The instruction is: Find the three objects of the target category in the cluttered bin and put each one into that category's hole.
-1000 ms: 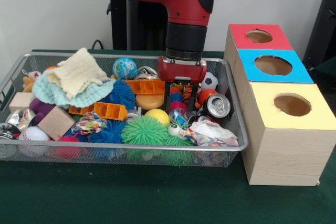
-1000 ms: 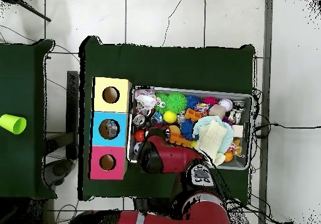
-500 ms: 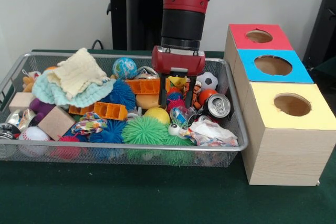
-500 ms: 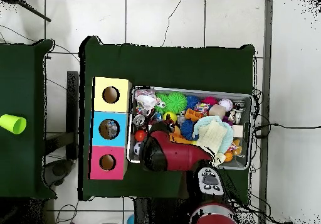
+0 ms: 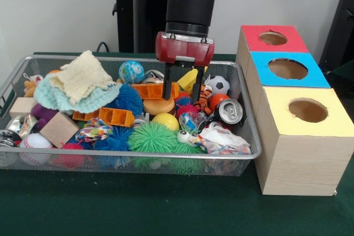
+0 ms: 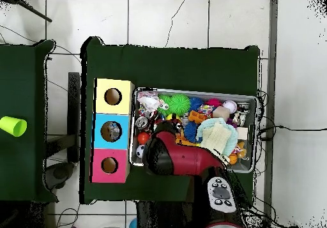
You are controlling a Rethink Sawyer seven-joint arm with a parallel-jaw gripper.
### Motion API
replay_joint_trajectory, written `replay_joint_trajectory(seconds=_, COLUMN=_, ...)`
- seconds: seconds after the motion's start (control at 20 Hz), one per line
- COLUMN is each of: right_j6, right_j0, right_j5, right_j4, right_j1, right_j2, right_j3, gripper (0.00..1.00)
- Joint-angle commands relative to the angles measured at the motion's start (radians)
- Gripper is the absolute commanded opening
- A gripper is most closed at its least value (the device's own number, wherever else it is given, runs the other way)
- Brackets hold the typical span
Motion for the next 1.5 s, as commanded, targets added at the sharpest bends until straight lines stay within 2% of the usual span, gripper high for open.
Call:
replay_joint_trajectory(seconds=0.05, right_j6=0.198, right_j0=-0.008, right_j5=0.103, right_j4=0.046, right_j1=0.002, right_j2=0.089, right_j3=0.038, gripper=1.0)
replay_joint_trajectory(seconds=1.5, right_j6=0.188, right_j0=-0.009, right_j5=0.058, right_j4=0.051, right_j1=0.089, right_j2=0.088, right_j3=-0.026, gripper=1.0)
